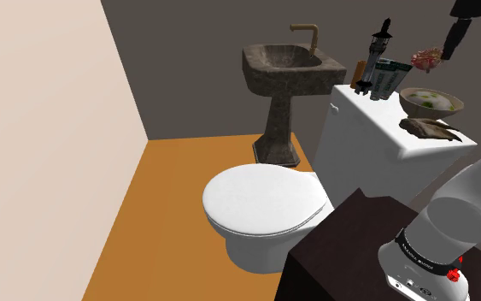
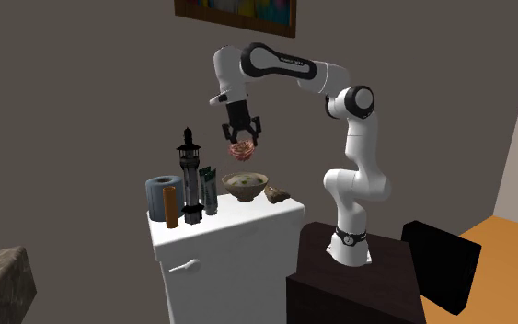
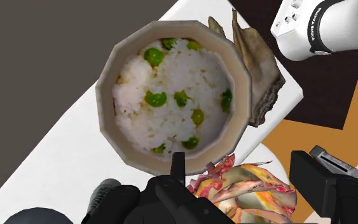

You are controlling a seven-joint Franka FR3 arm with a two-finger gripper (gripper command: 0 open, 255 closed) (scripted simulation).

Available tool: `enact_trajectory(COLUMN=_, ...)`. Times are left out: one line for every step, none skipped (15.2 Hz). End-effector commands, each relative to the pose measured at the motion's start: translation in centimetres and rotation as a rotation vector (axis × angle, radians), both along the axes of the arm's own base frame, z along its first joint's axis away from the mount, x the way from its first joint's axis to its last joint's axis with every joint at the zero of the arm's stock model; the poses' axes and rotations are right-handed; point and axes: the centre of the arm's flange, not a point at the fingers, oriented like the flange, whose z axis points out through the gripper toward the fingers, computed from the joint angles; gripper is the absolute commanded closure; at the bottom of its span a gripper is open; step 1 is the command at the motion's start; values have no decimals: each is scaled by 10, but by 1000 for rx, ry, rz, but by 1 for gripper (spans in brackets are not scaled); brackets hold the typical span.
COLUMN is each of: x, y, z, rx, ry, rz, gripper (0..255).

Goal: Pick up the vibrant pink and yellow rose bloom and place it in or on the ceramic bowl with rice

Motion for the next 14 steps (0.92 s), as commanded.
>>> enact_trajectory(x=-24, y=-8, z=1, rx=0, ry=0, rz=2, gripper=255)
enact_trajectory(x=-36, y=-13, z=1, rx=0, ry=0, rz=2, gripper=255)
enact_trajectory(x=-49, y=-18, z=2, rx=0, ry=0, rz=2, gripper=255)
enact_trajectory(x=-63, y=-23, z=2, rx=0, ry=0, rz=2, gripper=255)
enact_trajectory(x=-63, y=-23, z=-3, rx=0, ry=0, rz=2, gripper=255)
enact_trajectory(x=-63, y=-23, z=-8, rx=0, ry=0, rz=2, gripper=255)
enact_trajectory(x=-63, y=-23, z=-14, rx=0, ry=0, rz=2, gripper=255)
enact_trajectory(x=-63, y=-23, z=-19, rx=0, ry=0, rz=2, gripper=255)
enact_trajectory(x=-63, y=-23, z=-24, rx=0, ry=0, rz=2, gripper=255)
enact_trajectory(x=-63, y=-23, z=-29, rx=0, ry=0, rz=2, gripper=255)
enact_trajectory(x=-63, y=-23, z=-35, rx=0, ry=0, rz=2, gripper=255)
enact_trajectory(x=-63, y=-23, z=-40, rx=0, ry=0, rz=2, gripper=255)
enact_trajectory(x=-63, y=-23, z=-45, rx=0, ry=0, rz=2, gripper=255)
enact_trajectory(x=-63, y=-23, z=-51, rx=0, ry=0, rz=2, gripper=255)
